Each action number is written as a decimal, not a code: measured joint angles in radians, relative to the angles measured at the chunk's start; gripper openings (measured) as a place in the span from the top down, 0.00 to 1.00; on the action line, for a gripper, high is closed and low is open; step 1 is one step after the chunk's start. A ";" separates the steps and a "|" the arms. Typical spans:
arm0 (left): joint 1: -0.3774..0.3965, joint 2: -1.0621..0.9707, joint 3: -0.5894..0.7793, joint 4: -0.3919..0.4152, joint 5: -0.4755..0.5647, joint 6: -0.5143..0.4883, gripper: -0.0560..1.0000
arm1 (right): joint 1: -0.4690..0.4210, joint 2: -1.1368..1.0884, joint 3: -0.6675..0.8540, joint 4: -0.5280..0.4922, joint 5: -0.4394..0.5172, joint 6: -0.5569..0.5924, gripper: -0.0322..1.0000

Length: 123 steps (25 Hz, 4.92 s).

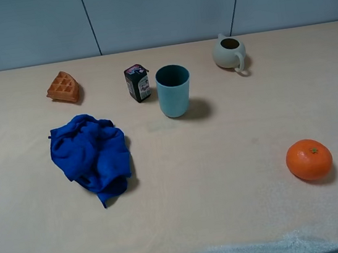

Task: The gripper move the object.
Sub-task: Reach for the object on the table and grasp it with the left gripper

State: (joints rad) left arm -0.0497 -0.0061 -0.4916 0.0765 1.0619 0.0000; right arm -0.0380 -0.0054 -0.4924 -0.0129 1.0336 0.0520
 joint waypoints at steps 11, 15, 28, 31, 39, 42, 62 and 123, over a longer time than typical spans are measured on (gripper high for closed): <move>0.000 0.258 -0.133 0.069 0.003 -0.130 0.01 | 0.000 0.000 0.000 0.000 0.000 0.000 0.30; 0.000 0.396 -0.175 0.082 -0.013 -0.154 0.01 | 0.000 0.000 0.000 0.000 0.000 0.000 0.30; 0.001 0.851 -0.323 0.085 -0.074 -0.206 0.01 | 0.000 0.000 0.000 0.000 0.000 0.000 0.30; 0.001 0.934 -0.357 0.085 -0.089 -0.221 0.01 | 0.000 0.000 0.000 0.000 0.000 0.000 0.30; 0.001 1.095 -0.416 0.073 -0.187 -0.274 0.01 | 0.000 0.000 0.000 0.000 0.000 0.000 0.30; 0.001 1.162 -0.446 0.073 -0.195 -0.297 0.01 | 0.000 0.000 0.000 0.000 0.000 0.000 0.30; 0.001 1.558 -0.696 0.039 -0.240 -0.371 0.01 | 0.000 0.000 0.000 0.000 0.000 0.000 0.30; -0.118 2.309 -1.253 0.081 -0.235 -0.559 0.01 | 0.000 0.000 0.000 0.001 0.000 0.000 0.30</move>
State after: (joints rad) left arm -0.1673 2.3031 -1.7450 0.1574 0.8271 -0.5590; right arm -0.0380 -0.0054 -0.4924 -0.0120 1.0336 0.0520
